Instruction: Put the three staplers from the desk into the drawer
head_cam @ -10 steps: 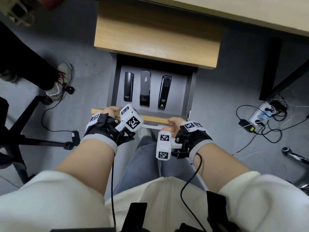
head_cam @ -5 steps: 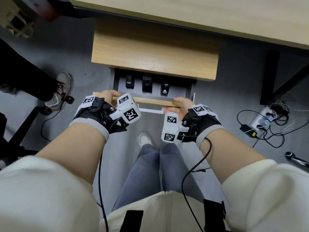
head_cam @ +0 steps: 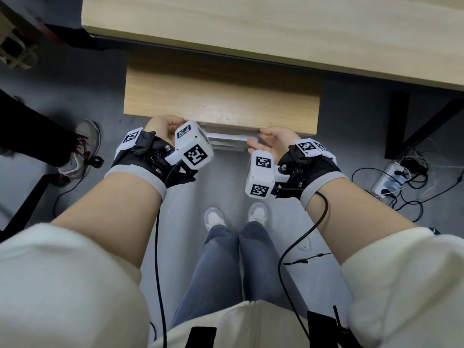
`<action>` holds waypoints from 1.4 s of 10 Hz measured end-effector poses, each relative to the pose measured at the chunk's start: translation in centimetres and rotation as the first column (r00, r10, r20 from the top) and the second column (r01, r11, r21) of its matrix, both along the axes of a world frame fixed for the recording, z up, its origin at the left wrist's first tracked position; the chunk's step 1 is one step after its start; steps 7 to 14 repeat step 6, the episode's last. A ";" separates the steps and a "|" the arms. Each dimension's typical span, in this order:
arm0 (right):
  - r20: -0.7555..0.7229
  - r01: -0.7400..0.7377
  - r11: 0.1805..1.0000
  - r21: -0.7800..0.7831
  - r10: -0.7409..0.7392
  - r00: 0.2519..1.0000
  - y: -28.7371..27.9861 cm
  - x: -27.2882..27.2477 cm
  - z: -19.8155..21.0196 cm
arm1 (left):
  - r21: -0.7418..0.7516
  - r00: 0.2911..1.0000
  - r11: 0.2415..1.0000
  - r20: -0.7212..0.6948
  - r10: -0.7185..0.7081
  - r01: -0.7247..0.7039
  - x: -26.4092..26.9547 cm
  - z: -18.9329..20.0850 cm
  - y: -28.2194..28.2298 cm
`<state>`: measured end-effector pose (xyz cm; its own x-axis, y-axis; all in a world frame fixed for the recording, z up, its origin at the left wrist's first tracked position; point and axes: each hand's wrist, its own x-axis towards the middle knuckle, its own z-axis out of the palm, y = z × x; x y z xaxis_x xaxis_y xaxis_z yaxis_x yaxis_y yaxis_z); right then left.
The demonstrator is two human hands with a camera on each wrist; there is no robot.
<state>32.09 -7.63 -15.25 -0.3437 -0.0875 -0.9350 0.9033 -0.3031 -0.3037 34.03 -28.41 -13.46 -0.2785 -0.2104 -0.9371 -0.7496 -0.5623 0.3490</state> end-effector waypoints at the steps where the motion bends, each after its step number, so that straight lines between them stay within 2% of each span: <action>1: 0.036 0.104 0.994 -0.037 -0.103 0.994 0.0 -0.1 -0.3 | 0.039 0.999 0.999 -0.044 -0.007 0.009 -0.4 -0.3 0.7; 2: 0.055 0.145 0.987 -0.075 -0.141 0.988 0.0 0.1 -0.3 | 0.100 0.996 0.994 -0.067 0.060 -0.053 0.1 -0.4 1.3; 3: 0.008 0.104 0.993 -0.056 -0.103 0.995 0.2 0.0 -0.2 | 0.169 0.988 0.979 -0.079 0.130 -0.115 0.5 -0.7 1.5; 5: -0.093 -0.163 0.984 0.076 0.170 0.981 1.8 0.4 2.2 | 0.202 0.971 0.969 -0.162 0.175 -0.141 1.3 -0.2 3.2; 6: -0.319 -0.199 0.954 0.226 0.265 0.910 3.1 0.2 5.6 | 0.129 0.984 0.986 -0.130 0.122 -0.106 2.1 -0.1 3.8; 14: -0.319 -0.199 0.954 0.226 0.265 0.910 3.1 0.2 5.6 | 0.129 0.984 0.986 -0.130 0.122 -0.106 2.1 -0.1 3.8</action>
